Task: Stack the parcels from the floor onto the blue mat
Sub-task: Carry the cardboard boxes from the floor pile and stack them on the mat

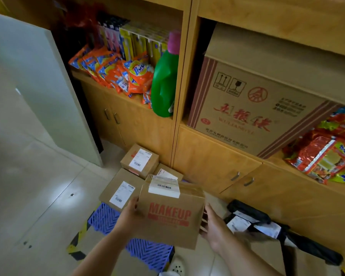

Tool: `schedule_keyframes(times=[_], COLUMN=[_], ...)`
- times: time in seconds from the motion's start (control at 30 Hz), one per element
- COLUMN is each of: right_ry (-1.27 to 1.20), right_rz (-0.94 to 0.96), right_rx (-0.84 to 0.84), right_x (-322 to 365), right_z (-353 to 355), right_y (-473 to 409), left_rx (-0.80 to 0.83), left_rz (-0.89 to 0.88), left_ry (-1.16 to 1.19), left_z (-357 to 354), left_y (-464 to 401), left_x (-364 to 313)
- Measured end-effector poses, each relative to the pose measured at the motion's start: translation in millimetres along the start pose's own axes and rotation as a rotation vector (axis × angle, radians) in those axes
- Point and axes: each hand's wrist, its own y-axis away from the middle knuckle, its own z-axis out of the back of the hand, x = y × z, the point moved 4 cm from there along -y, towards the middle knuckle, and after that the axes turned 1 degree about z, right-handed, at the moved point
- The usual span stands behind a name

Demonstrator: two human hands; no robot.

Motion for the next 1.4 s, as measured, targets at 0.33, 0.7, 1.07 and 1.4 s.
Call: schedule_keyframes(times=[0.33,0.7,1.07,1.4], right_ry=[0.019,-0.097,-0.018,0.153], right_rz=[0.037,0.146,0.221,0.259], right_rx=[-0.006,-0.197,-0.212,-0.266], right_x=[14,-14,-32,-34], right_z=[-48,-96,-111,-107], right_y=[-102,-276,-420,-488], left_rx=[0.047,0.151,0.123,-0.033], left_rz=[-0.038,-0.115,-0.417,-0.66], left_ry=[-0.394,-0.494,-0.783,-0.865], left_z=[2,-10,-25,-41], left_y=[-131,-340,-457,-500], left_x=[-16,27,72,81])
